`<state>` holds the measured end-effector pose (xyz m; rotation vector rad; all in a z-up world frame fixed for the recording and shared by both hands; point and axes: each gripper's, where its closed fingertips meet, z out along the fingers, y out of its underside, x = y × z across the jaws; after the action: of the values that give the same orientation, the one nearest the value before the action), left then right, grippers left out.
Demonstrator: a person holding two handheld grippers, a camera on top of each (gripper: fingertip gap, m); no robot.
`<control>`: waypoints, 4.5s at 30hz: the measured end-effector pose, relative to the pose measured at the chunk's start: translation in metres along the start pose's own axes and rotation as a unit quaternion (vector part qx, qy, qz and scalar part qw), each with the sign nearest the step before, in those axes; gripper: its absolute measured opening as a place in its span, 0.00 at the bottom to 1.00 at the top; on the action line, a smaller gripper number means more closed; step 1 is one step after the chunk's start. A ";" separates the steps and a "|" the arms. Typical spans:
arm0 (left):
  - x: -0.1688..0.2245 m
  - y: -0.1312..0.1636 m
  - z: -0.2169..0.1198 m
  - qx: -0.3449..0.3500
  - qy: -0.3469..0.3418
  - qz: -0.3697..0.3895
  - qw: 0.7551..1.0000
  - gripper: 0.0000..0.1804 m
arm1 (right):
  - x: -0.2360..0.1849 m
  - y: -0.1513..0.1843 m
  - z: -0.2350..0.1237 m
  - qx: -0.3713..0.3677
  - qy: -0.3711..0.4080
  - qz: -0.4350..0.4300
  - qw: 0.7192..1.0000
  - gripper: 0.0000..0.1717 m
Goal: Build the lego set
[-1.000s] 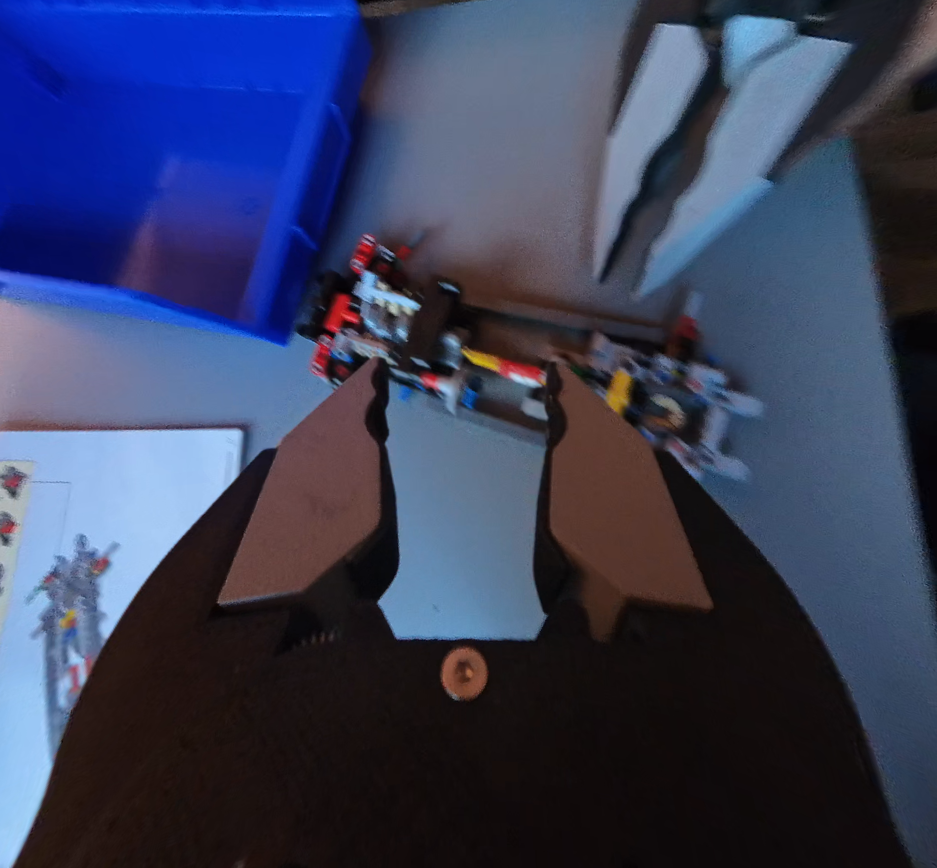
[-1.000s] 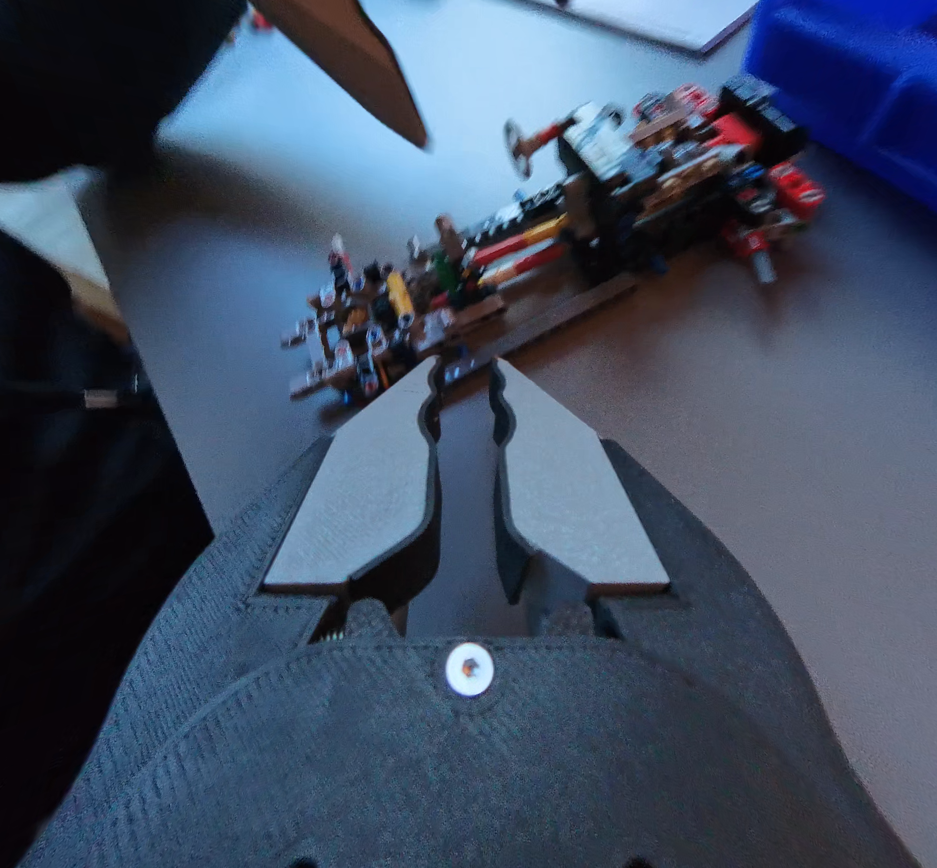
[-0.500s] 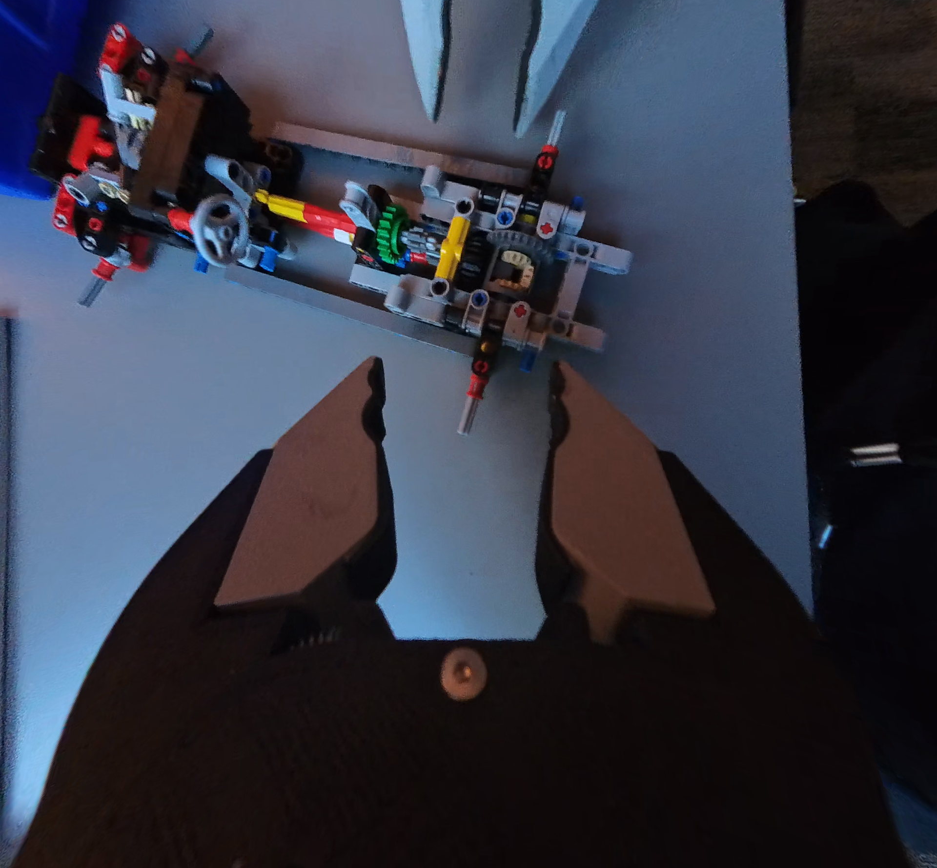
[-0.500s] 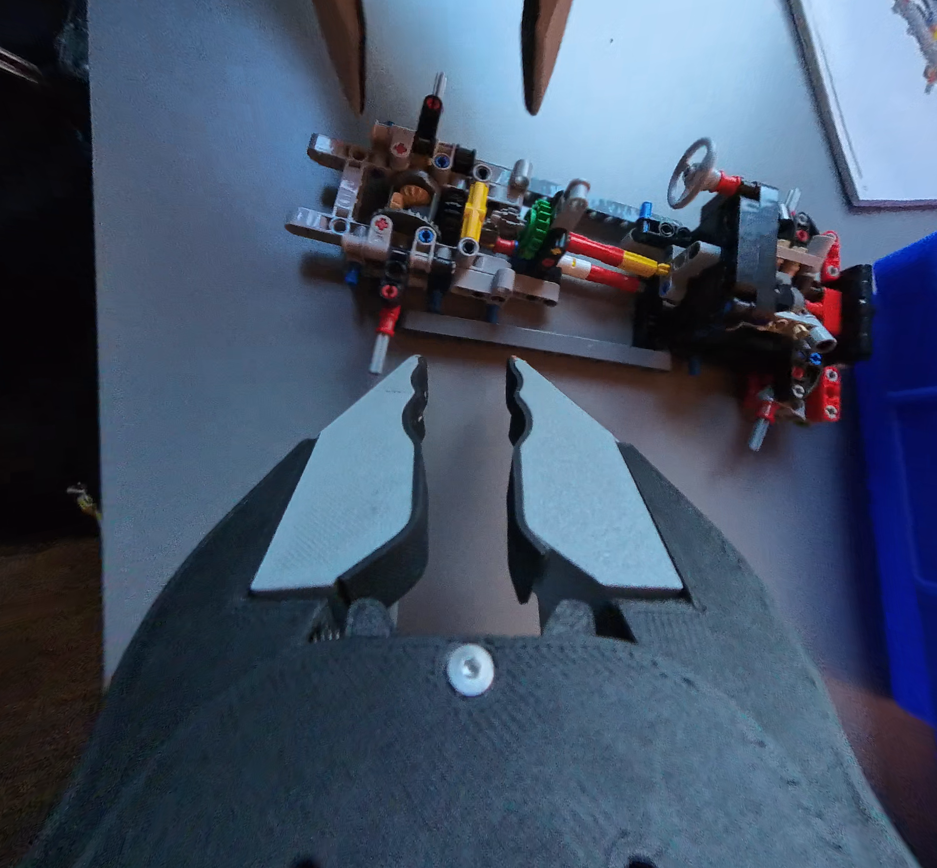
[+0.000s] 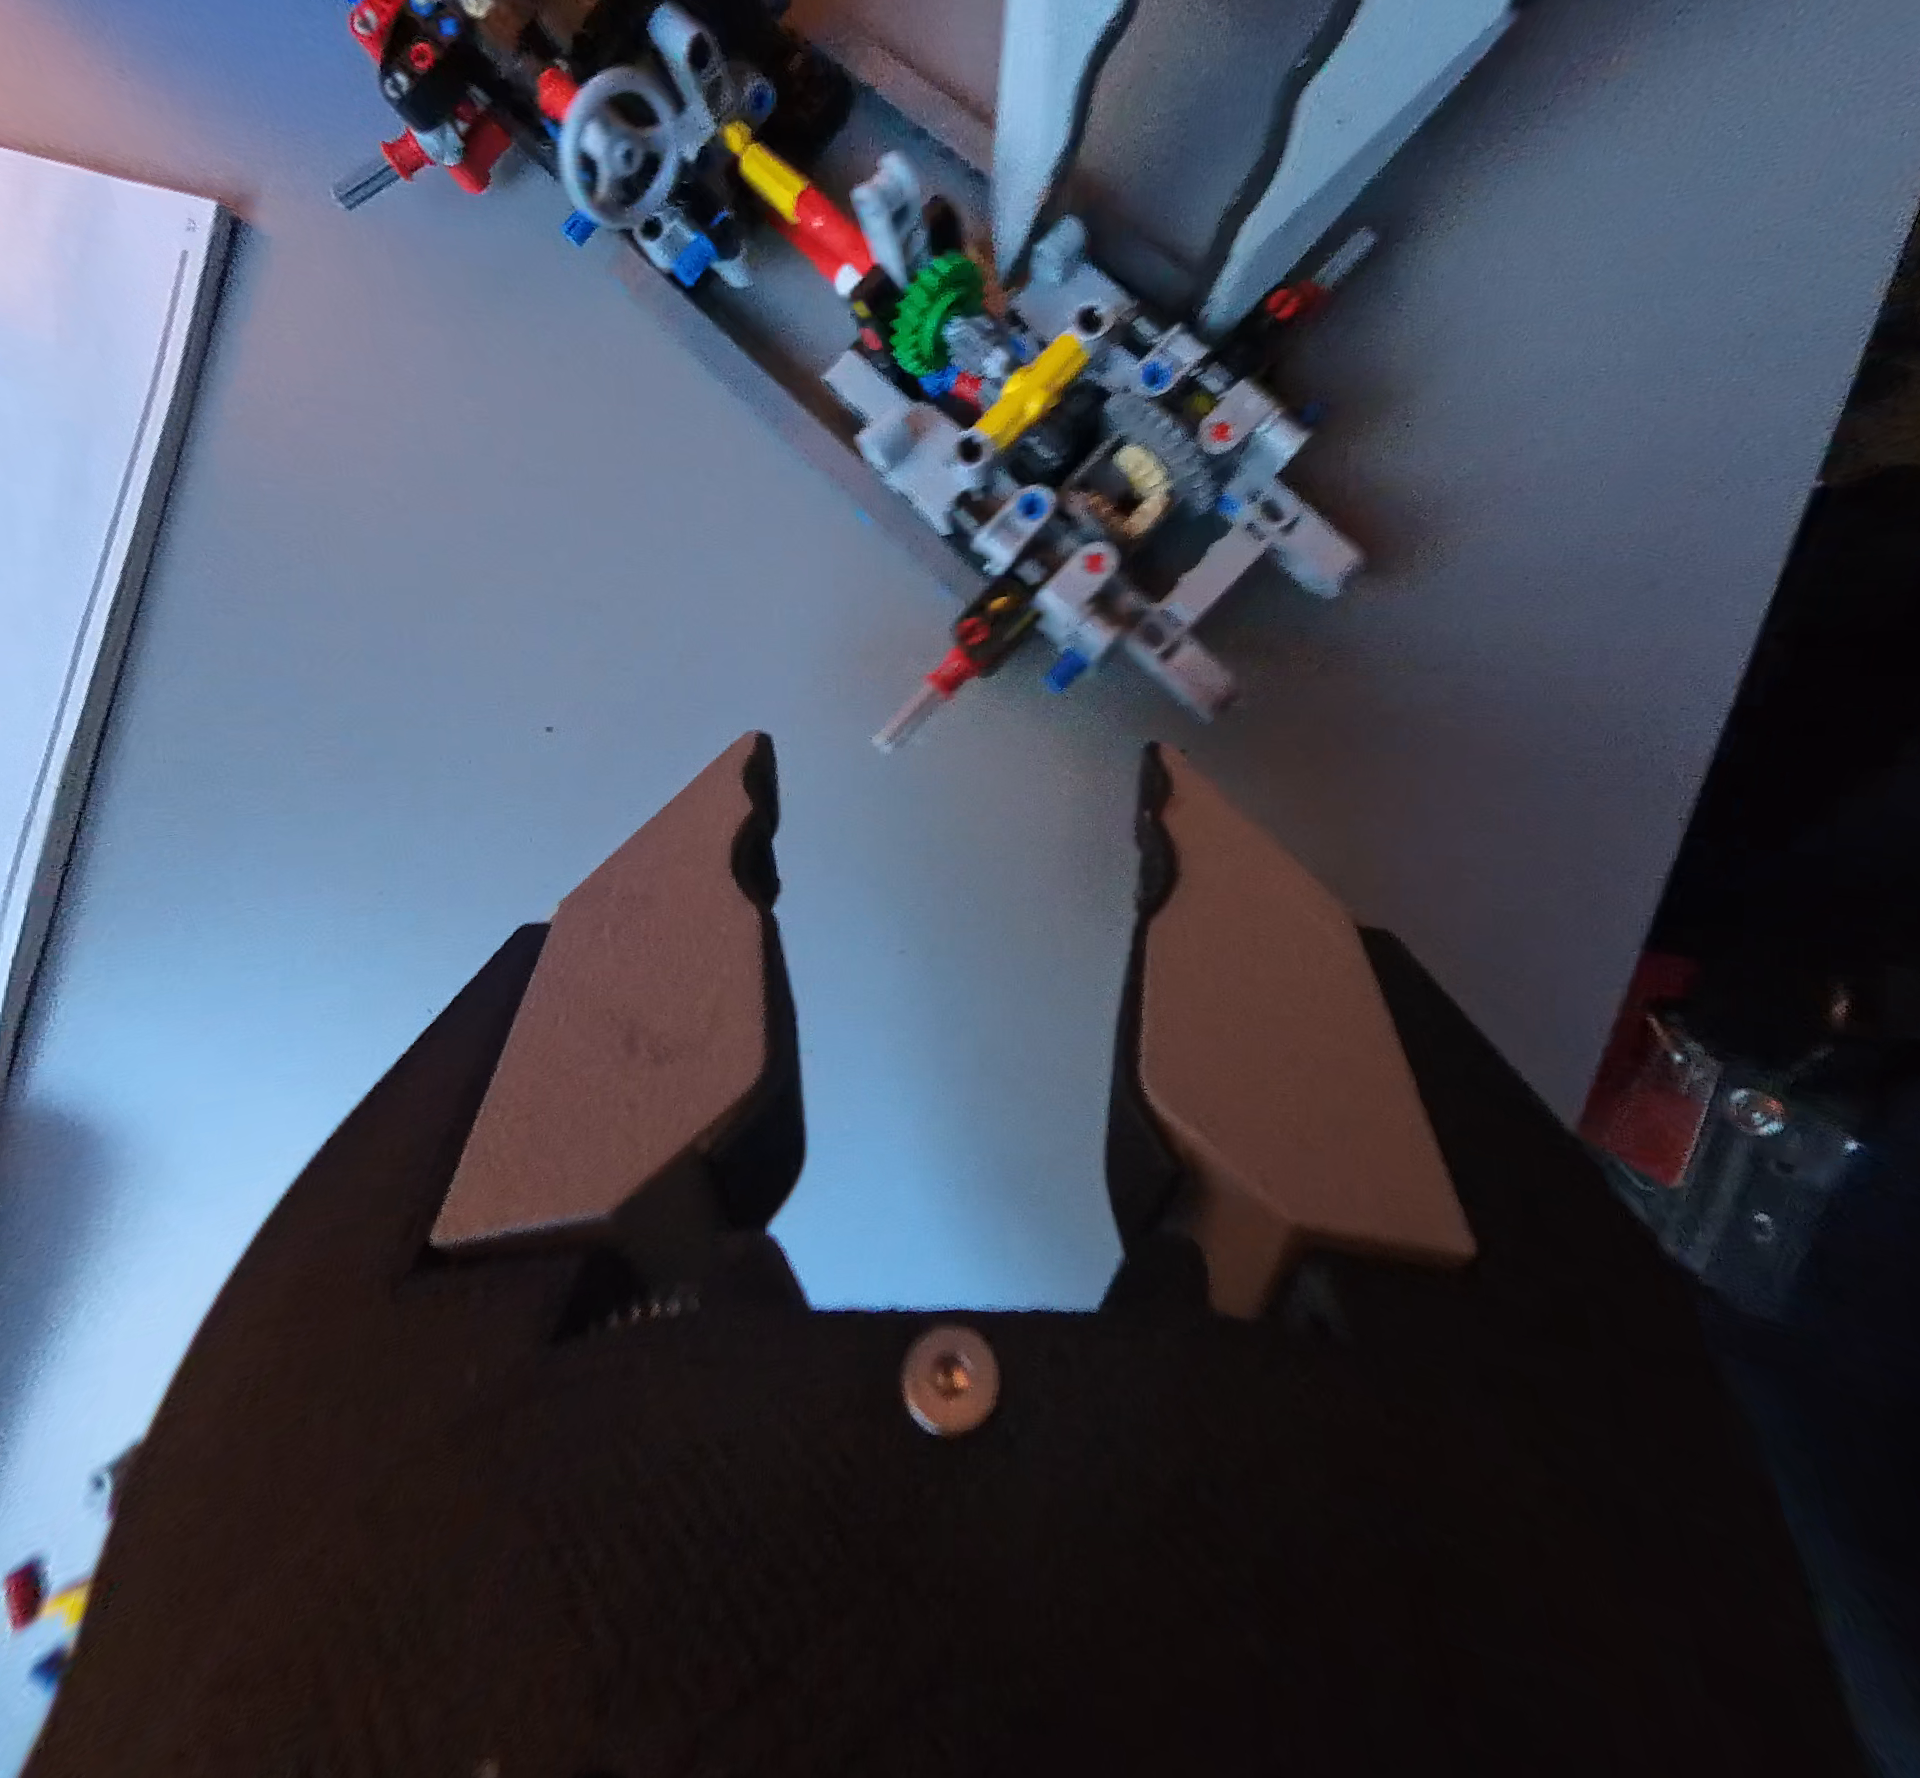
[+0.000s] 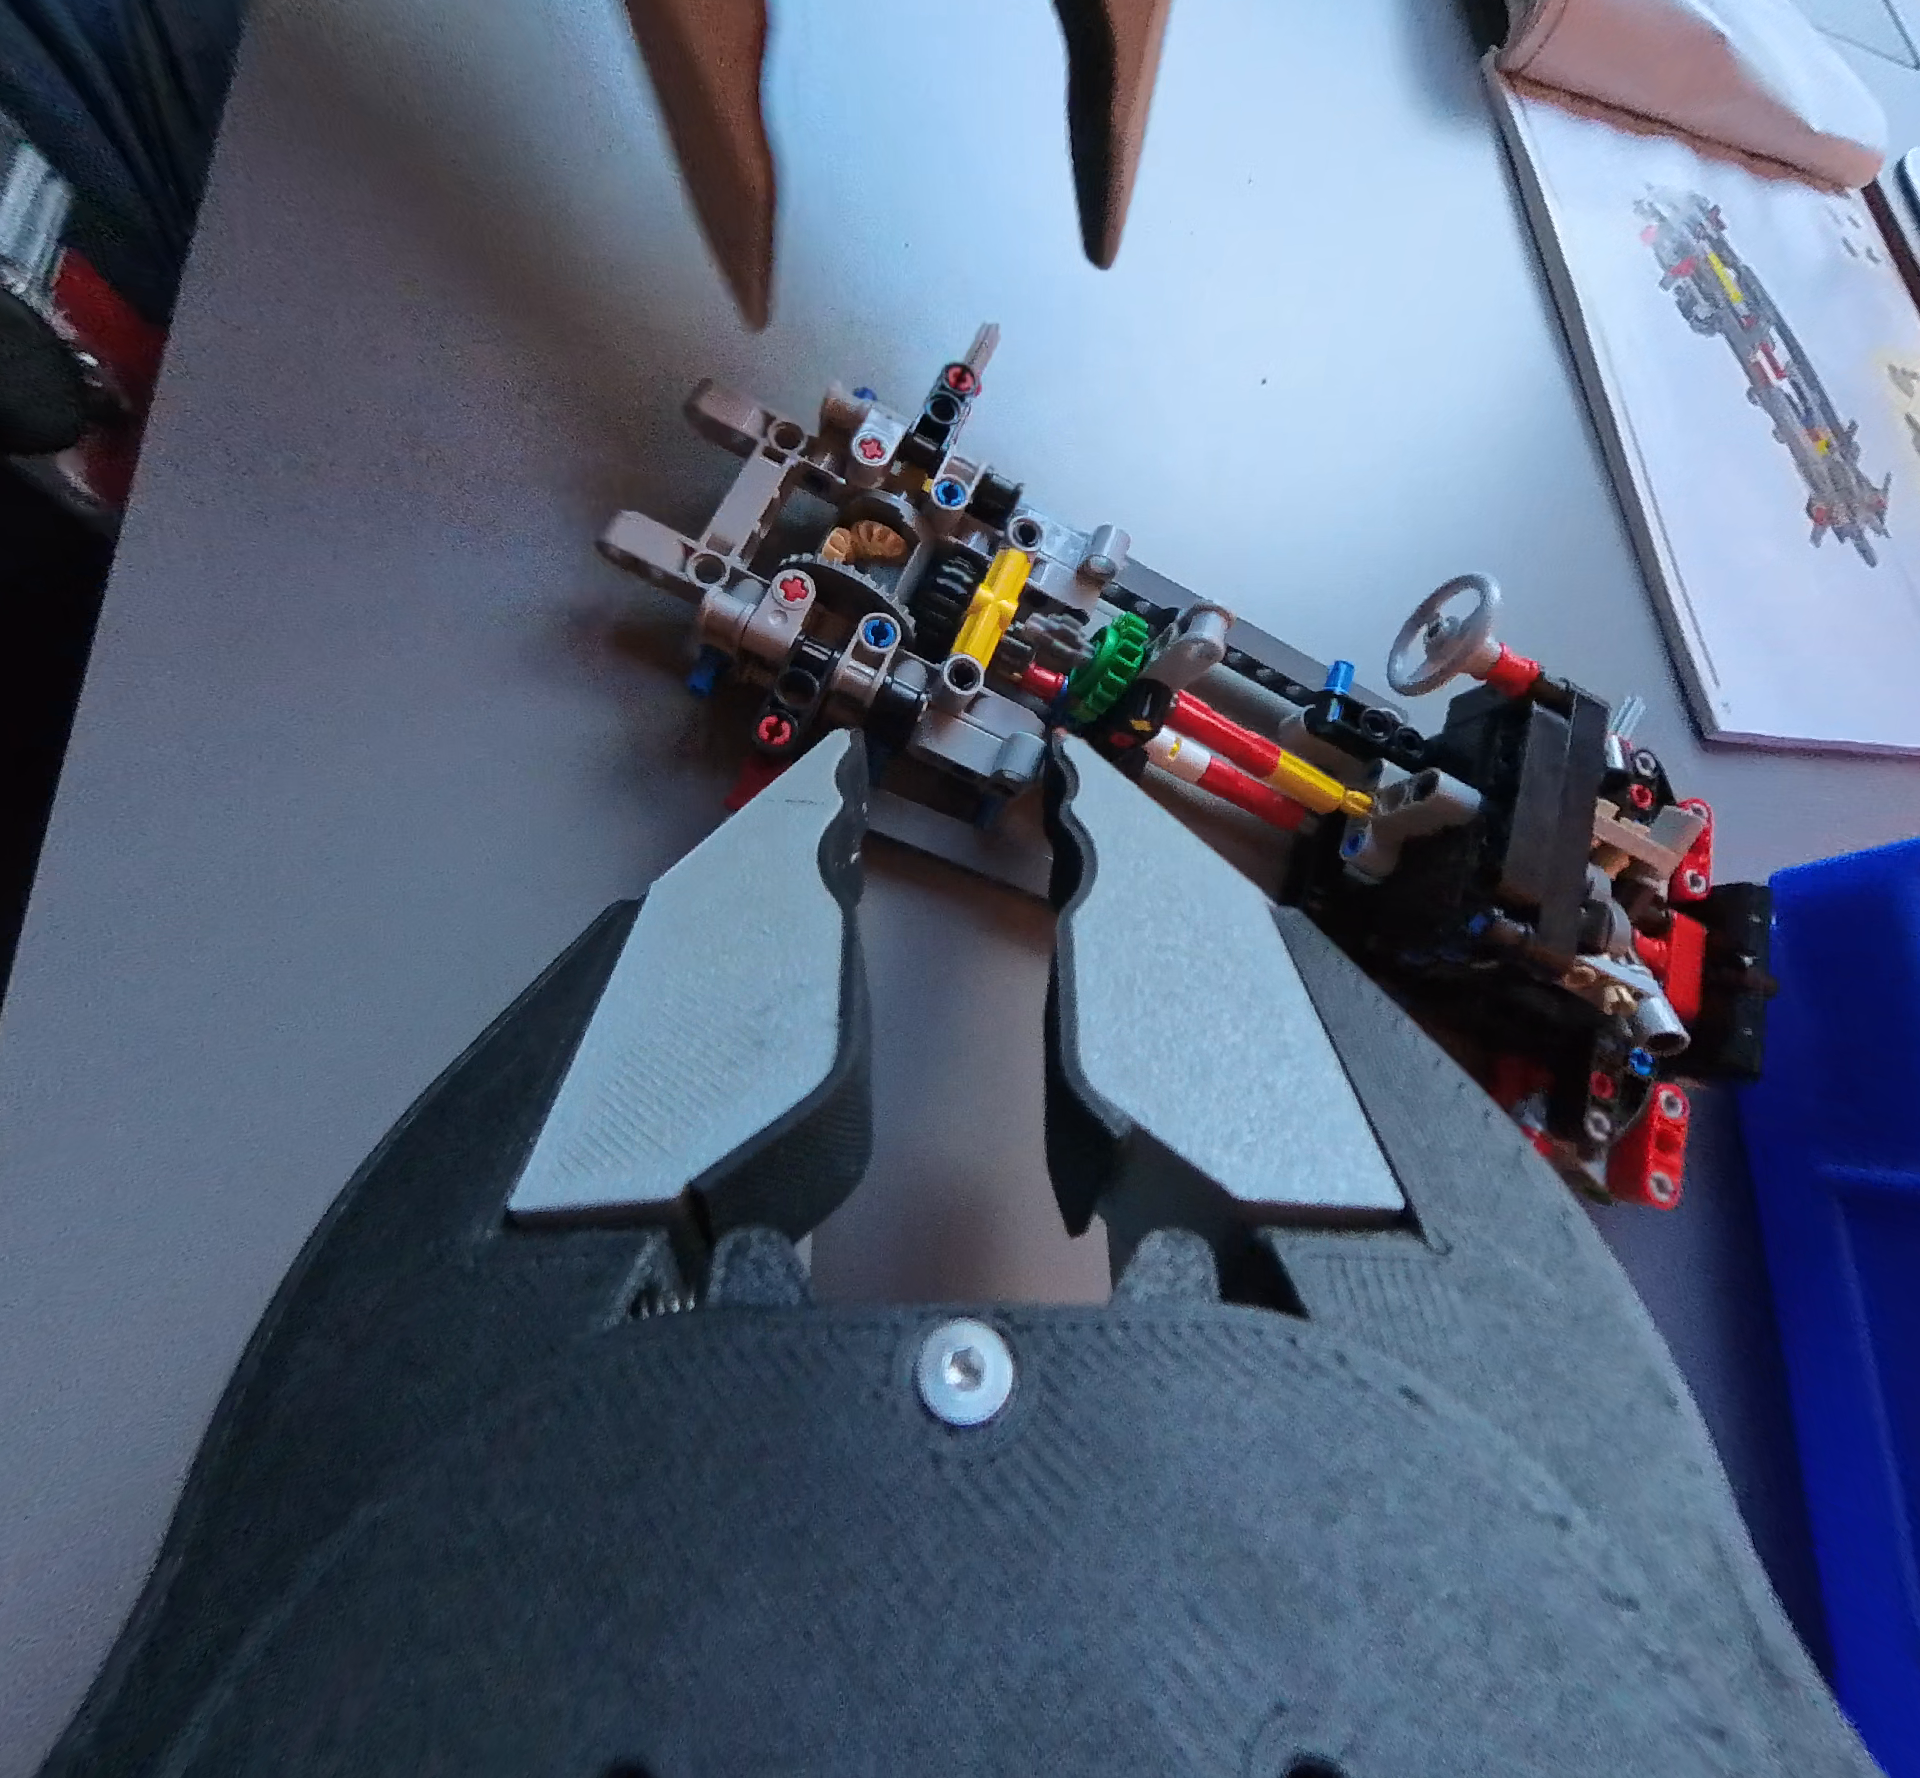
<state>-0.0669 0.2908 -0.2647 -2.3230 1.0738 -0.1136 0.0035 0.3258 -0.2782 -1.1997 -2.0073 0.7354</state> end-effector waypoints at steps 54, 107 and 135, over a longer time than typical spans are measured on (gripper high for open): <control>-0.051 0.034 -0.009 0.003 0.024 0.024 0.999 0.44 | 0.005 -0.047 0.069 -0.034 -0.006 0.009 0.999 0.17; -0.028 0.032 0.016 0.013 0.095 -0.006 0.995 0.46 | 0.012 -0.035 0.061 -0.016 -0.083 0.036 0.996 0.13; -0.037 0.030 0.018 0.074 0.104 -0.001 0.992 0.46 | 0.013 -0.042 0.056 -0.002 0.052 -0.189 0.981 0.11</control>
<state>-0.1062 0.3105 -0.2900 -2.2147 1.1231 -0.4284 -0.0669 0.3132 -0.2773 -0.8035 -2.0654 0.4676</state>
